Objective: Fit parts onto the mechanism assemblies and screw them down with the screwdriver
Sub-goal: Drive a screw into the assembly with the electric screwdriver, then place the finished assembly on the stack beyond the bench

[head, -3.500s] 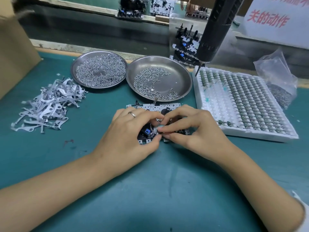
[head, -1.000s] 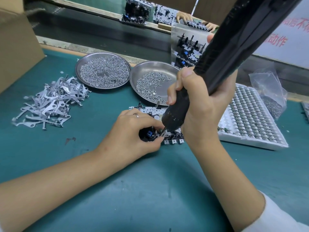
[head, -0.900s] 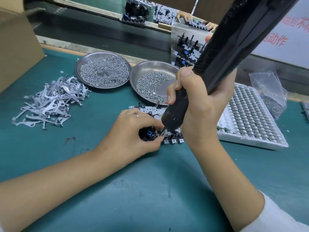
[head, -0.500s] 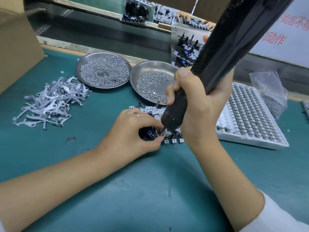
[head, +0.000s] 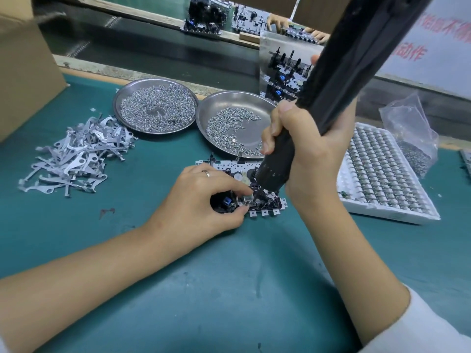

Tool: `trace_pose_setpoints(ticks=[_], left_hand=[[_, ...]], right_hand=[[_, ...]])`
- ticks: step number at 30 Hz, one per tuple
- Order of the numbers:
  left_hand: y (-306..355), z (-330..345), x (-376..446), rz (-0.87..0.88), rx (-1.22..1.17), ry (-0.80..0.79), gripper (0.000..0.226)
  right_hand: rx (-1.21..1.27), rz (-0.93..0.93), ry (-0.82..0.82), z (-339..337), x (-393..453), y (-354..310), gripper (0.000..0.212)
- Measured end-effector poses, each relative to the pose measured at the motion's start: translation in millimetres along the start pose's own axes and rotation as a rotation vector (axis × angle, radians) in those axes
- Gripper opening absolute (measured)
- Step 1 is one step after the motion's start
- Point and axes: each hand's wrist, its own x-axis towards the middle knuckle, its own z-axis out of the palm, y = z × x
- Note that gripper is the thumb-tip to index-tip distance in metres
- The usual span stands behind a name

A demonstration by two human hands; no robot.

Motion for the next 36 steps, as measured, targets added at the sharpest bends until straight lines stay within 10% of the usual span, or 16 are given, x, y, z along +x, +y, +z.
trace_pose_setpoints(ticks=[7, 10, 16, 24, 32, 36], left_hand=[[4.1, -5.5, 2.4, 0.001, -0.135, 0.005, 0.026], [2.0, -8.7, 6.3, -0.112, -0.300, 0.181, 0.019], [-8.6, -13.4, 14.4, -0.153, -0.363, 0.357, 0.021], [-11.3, -12.4, 14.4, -0.088, -0.346, 0.338, 0.028], [-21.0, -7.8, 13.4, -0.073, -0.303, 0.287, 0.030], [-19.1, -6.9, 12.8, -0.083, -0.319, 0.276, 0.020]], right_hand=[[-0.156, -0.154, 0.116, -10.1, -8.6, -4.0, 0.047], [-0.403, -0.276, 0.330, -17.8, -28.5, -0.3, 0.021], [-1.356, -0.181, -0.625, -15.9, -77.3, 15.3, 0.038], [-1.555, -0.154, -0.737, -33.5, -112.6, -26.7, 0.035], [-1.650, -0.074, -0.551, -148.4, -144.4, -85.8, 0.033], [-1.895, 0.175, -0.207, -212.1, -127.8, -101.1, 0.022]])
